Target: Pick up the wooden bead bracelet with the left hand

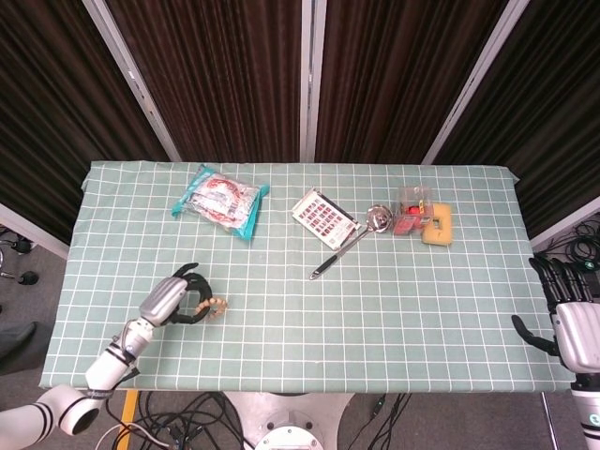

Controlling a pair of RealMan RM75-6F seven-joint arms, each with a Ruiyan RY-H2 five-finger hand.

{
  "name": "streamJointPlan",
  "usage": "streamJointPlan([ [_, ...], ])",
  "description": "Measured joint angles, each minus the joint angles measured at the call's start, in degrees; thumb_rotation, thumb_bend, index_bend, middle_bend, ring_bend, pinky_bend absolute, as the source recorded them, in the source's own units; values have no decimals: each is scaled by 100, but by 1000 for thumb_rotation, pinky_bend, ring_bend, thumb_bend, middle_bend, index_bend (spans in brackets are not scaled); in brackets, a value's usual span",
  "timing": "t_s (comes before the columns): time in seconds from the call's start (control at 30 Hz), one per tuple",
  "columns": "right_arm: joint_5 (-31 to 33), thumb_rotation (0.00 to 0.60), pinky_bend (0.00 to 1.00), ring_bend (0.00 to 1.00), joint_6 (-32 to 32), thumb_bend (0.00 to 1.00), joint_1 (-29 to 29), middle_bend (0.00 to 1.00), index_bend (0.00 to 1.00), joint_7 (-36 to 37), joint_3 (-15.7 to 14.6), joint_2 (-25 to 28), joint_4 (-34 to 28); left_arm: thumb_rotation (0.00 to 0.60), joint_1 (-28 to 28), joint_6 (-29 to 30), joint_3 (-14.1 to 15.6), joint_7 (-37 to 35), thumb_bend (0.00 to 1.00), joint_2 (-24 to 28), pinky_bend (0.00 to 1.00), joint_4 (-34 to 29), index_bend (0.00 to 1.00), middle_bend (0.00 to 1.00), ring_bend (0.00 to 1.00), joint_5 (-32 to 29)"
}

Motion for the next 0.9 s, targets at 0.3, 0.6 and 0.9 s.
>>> streamJointPlan([
  [0.3, 4, 600, 0, 0, 1, 197, -7, 76, 0, 24, 7, -4, 25, 600, -188, -670, -81, -3940, 509, 594, 92, -1042, 582, 606, 296, -235],
  [0.6, 0, 600, 0, 0, 62, 197, -26, 76, 0, -23, 32, 23, -4, 447, -429, -1001, 53, -5913, 478, 817, 81, -1393, 582, 603, 296, 24],
  [0.9, -18, 600, 0, 0, 178, 197, -58, 76, 0, -128, 79, 90, -74, 342, -501, -1006, 99, -6049, 397, 779, 79, -1459, 581, 602, 296, -54],
])
